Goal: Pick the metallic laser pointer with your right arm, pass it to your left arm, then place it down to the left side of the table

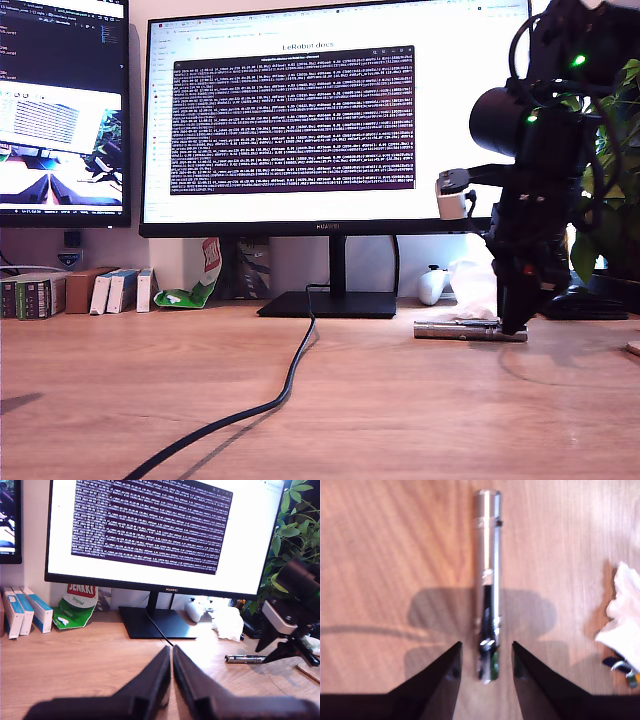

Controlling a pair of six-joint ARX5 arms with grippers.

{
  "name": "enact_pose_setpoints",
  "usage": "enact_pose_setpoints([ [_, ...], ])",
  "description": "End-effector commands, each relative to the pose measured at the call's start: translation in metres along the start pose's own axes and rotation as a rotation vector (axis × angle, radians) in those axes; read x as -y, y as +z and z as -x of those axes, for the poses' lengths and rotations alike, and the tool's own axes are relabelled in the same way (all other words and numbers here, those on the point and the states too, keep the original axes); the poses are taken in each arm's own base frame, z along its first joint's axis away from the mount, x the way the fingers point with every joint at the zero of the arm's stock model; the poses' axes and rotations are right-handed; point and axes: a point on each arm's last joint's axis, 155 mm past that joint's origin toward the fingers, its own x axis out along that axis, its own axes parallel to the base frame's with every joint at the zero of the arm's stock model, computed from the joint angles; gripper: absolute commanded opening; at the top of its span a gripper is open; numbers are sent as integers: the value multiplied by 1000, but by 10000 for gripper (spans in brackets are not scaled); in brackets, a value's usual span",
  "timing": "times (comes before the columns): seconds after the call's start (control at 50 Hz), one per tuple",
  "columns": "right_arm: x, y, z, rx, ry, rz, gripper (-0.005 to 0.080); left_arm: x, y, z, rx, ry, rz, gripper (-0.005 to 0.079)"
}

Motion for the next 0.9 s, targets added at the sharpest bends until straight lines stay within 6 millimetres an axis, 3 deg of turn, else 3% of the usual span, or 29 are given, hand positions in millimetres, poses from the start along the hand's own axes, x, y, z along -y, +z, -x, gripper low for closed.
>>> enact_pose_setpoints([
  [0.0, -3, -3, -10, -11, 23, -6, 275, 2, 5, 0, 14, -4, -12, -21],
  [0.28, -8, -7, -16, -20, 50, -11, 268, 2, 5, 0, 15, -3, -31, -21],
  [0.42, -9, -6, -16, -2, 60, -17, 130, 1, 5, 0, 17, 3, -31, -21],
  [0.58, -9, -6, -18, 0, 63, -18, 69, -1, 6, 0, 21, 14, -32, -21],
  [0.68, -6, -7, -18, 3, 52, -28, -16, -1, 7, 0, 22, 14, -32, -21],
  [0.88, 3, 13, -13, 34, 23, -132, -12, -1, 6, 0, 20, 13, -30, -21],
])
